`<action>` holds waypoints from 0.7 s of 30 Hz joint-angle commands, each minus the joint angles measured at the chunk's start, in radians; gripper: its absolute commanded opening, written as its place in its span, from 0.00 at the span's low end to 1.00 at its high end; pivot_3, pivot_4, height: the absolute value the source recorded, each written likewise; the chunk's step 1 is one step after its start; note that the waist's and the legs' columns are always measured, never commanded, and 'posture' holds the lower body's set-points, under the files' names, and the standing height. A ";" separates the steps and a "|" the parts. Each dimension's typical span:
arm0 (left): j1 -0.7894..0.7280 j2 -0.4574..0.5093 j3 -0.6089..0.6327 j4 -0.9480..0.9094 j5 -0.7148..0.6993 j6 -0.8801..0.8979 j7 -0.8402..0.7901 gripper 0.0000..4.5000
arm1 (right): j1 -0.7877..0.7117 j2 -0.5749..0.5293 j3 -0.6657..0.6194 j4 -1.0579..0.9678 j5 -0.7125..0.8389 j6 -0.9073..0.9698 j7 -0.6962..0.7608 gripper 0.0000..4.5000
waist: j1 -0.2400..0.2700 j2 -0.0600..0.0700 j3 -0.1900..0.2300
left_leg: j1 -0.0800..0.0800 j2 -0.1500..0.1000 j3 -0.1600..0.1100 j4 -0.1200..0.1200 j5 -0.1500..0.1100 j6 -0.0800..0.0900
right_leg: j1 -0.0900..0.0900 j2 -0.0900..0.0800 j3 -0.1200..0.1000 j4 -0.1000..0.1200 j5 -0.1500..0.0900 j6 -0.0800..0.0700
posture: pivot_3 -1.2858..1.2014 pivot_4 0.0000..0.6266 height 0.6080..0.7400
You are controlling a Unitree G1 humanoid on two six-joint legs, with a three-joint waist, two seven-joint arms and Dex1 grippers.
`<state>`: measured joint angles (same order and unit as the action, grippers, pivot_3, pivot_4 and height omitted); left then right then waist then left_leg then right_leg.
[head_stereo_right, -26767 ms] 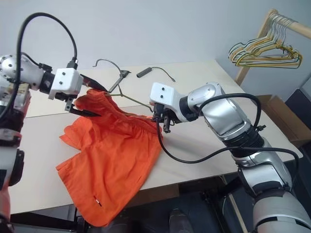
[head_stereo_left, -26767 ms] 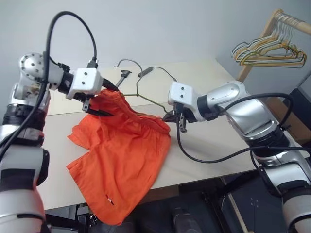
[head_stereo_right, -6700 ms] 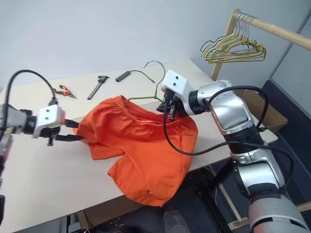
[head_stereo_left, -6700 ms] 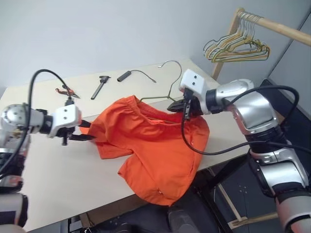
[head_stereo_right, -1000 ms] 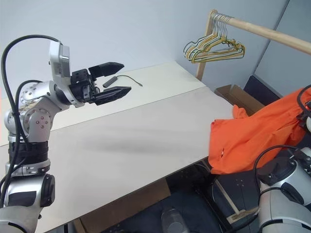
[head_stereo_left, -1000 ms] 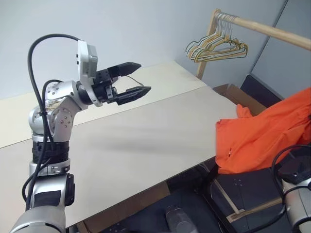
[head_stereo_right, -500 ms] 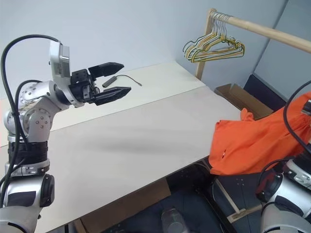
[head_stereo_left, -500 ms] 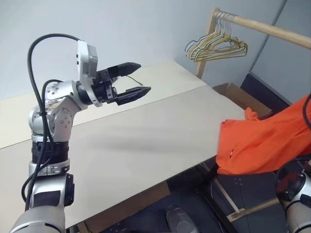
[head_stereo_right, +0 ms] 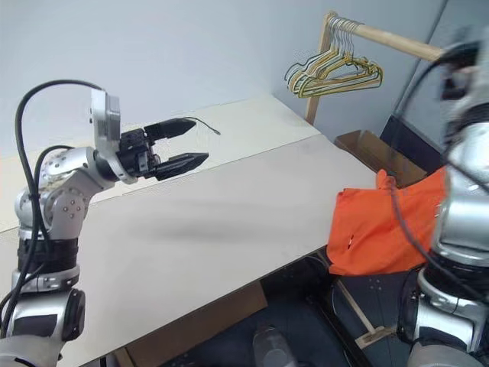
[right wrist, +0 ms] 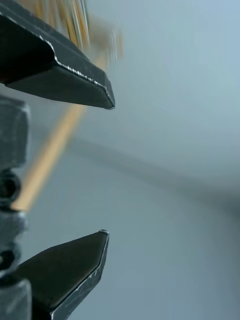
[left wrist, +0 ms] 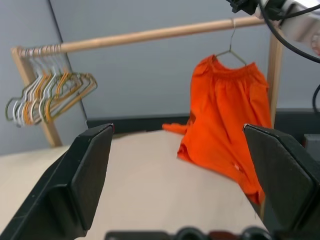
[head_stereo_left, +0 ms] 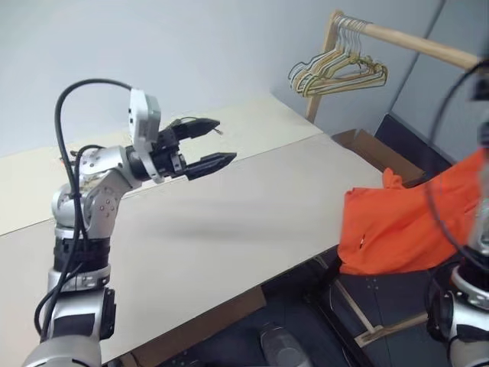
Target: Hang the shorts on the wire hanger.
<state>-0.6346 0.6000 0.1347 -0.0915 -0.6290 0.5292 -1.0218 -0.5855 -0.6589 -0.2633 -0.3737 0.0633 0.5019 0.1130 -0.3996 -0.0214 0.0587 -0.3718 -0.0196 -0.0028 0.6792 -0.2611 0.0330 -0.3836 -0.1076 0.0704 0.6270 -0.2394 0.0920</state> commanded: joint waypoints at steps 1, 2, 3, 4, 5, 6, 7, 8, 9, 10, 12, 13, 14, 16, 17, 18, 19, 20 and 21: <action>0.088 0.044 0.030 -0.104 0.028 -0.026 0.032 1.00 | 0.072 -0.019 0.094 -0.041 0.133 -0.048 0.259 0.99 | 0.009 0.000 0.001 | 0.000 0.000 0.000 0.000 0.000 0.000 | 0.000 0.000 0.000 0.000 0.000 0.000 | 0.41 0.09 1.00; 0.133 0.063 0.027 -0.138 0.049 -0.038 0.038 1.00 | 0.089 -0.033 0.116 -0.049 0.190 -0.026 0.344 0.99 | 0.014 0.000 0.003 | 0.000 0.000 0.000 0.000 0.000 0.000 | 0.000 0.000 0.000 0.000 0.001 -0.002 | 0.41 0.09 1.00; 0.168 0.078 0.026 -0.165 0.060 -0.046 0.038 1.00 | 0.099 -0.043 0.132 -0.052 0.230 -0.014 0.410 0.99 | 0.021 0.000 0.005 | 0.000 0.000 0.000 -0.001 0.000 0.000 | 0.000 0.000 0.000 -0.001 0.003 -0.006 | 0.42 0.09 1.00; 0.210 0.100 0.024 -0.199 0.074 -0.045 0.042 1.00 | 0.099 -0.051 0.157 -0.041 0.249 -0.012 0.463 0.99 | 0.030 0.000 0.008 | 0.000 0.000 0.000 -0.001 0.000 0.000 | -0.001 0.000 0.001 -0.001 0.003 -0.006 | 0.44 0.09 1.00; 0.253 0.118 0.026 -0.234 0.089 -0.055 0.043 1.00 | 0.096 -0.056 0.177 -0.022 0.277 -0.020 0.523 0.99 | 0.040 -0.001 0.012 | -0.001 0.000 0.000 -0.001 0.000 0.000 | -0.001 0.000 0.000 0.000 0.004 -0.006 | 0.44 0.09 1.00; 0.288 0.136 0.031 -0.261 0.096 -0.054 0.047 1.00 | 0.090 -0.057 0.189 0.000 0.304 -0.027 0.576 0.99 | 0.054 -0.002 0.014 | -0.001 0.000 0.000 -0.001 0.000 0.000 | -0.003 0.000 0.000 0.000 0.004 -0.007 | 0.45 0.09 1.00; 0.314 0.149 0.038 -0.282 0.102 -0.055 0.053 1.00 | 0.084 -0.060 0.199 0.018 0.326 -0.021 0.619 0.99 | 0.069 -0.003 0.016 | -0.001 0.000 0.000 -0.001 0.000 0.000 | -0.003 0.000 0.000 0.000 0.004 -0.007 | 0.46 0.10 1.00; 0.335 0.162 0.049 -0.300 0.101 -0.050 0.060 1.00 | 0.089 -0.058 0.201 0.033 0.352 -0.043 0.670 0.99 | 0.086 -0.003 0.018 | -0.001 0.001 0.000 -0.001 0.000 0.000 | -0.003 0.000 0.000 0.000 0.004 -0.007 | 0.47 0.10 1.00; 0.353 0.174 0.063 -0.314 0.098 -0.047 0.062 1.00 | 0.093 -0.057 0.197 0.040 0.381 -0.043 0.709 0.99 | 0.112 -0.004 0.019 | -0.001 0.001 0.000 -0.001 0.000 0.000 | -0.004 0.000 0.000 0.000 0.004 -0.007 | 0.48 0.10 1.00; 0.368 0.189 0.077 -0.327 0.095 -0.041 0.066 1.00 | 0.098 -0.060 0.195 0.045 0.400 -0.033 0.735 0.99 | 0.132 -0.004 0.020 | -0.001 0.001 0.000 -0.001 0.000 0.000 | -0.004 0.000 -0.001 0.000 0.004 -0.008 | 0.49 0.09 1.00; 0.389 0.206 0.097 -0.343 0.088 -0.034 0.073 1.00 | 0.110 -0.065 0.194 0.051 0.408 -0.031 0.763 0.99 | 0.183 -0.003 0.022 | -0.002 0.001 -0.001 -0.001 0.000 0.000 | -0.005 0.000 -0.001 0.000 0.004 -0.008 | 0.50 0.09 1.00; 0.396 0.213 0.109 -0.349 0.078 -0.027 0.075 1.00 | 0.117 -0.067 0.196 0.057 0.402 -0.039 0.771 0.99 | 0.207 -0.003 0.022 | -0.002 0.001 -0.001 -0.002 0.000 0.000 | -0.006 0.000 -0.001 -0.001 0.004 -0.008 | 0.51 0.08 1.00; 0.401 0.217 0.118 -0.355 0.068 -0.021 0.077 1.00 | 0.121 -0.068 0.198 0.063 0.395 -0.046 0.778 0.99 | 0.232 -0.003 0.022 | -0.002 0.001 -0.001 -0.002 0.000 0.000 | -0.007 0.000 -0.001 -0.001 0.004 -0.009 | 0.51 0.08 1.00; 0.409 0.220 0.126 -0.365 0.056 -0.014 0.082 1.00 | 0.122 -0.069 0.200 0.072 0.385 -0.053 0.786 0.99 | 0.276 -0.003 0.022 | -0.003 0.001 0.000 -0.002 0.000 -0.001 | -0.008 -0.001 -0.002 -0.001 0.004 -0.009 | 0.51 0.08 1.00; 0.410 0.221 0.126 -0.366 0.053 -0.014 0.084 1.00 | 0.120 -0.068 0.198 0.073 0.384 -0.054 0.787 0.99 | 0.294 -0.003 0.022 | -0.004 0.001 0.000 -0.002 0.000 -0.001 | -0.009 -0.001 -0.002 -0.001 0.004 -0.010 | 0.51 0.08 1.00; 0.410 0.221 0.124 -0.365 0.053 -0.016 0.085 1.00 | 0.118 -0.066 0.198 0.076 0.382 -0.055 0.789 0.99 | 0.314 -0.003 0.021 | -0.006 0.001 0.000 -0.002 0.000 -0.001 | -0.011 -0.001 -0.002 0.000 0.005 -0.010 | 0.51 0.07 1.00; 0.408 0.220 0.122 -0.361 0.054 -0.017 0.086 1.00 | 0.117 -0.066 0.198 0.079 0.379 -0.059 0.791 0.99 | 0.328 -0.003 0.021 | -0.007 0.001 0.000 -0.001 0.000 -0.001 | -0.012 -0.001 -0.002 -0.001 0.005 -0.011 | 0.51 0.06 1.00; 0.404 0.218 0.120 -0.359 0.053 -0.019 0.086 1.00 | 0.117 -0.067 0.198 0.079 0.376 -0.063 0.792 0.99 | 0.342 -0.003 0.021 | -0.008 0.001 0.001 -0.001 0.000 -0.001 | -0.013 -0.001 -0.002 0.000 0.005 -0.011 | 0.51 0.06 1.00; 0.399 0.217 0.118 -0.355 0.051 -0.019 0.086 1.00 | 0.119 -0.067 0.198 0.079 0.372 -0.068 0.791 0.99 | 0.352 -0.003 0.021 | -0.010 0.001 0.001 -0.001 0.000 -0.001 | -0.015 -0.001 -0.003 0.000 0.005 -0.012 | 0.50 0.06 1.00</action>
<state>-0.2193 0.8121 0.2399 -0.4235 -0.5559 0.5109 -0.9431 -0.4555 -0.7169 -0.0495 -0.2842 0.4423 0.4640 0.9015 -0.0476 -0.0244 0.0798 -0.3836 -0.0189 -0.0010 0.6783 -0.2608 0.0315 -0.4009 -0.1087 0.0679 0.6267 -0.2338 0.0800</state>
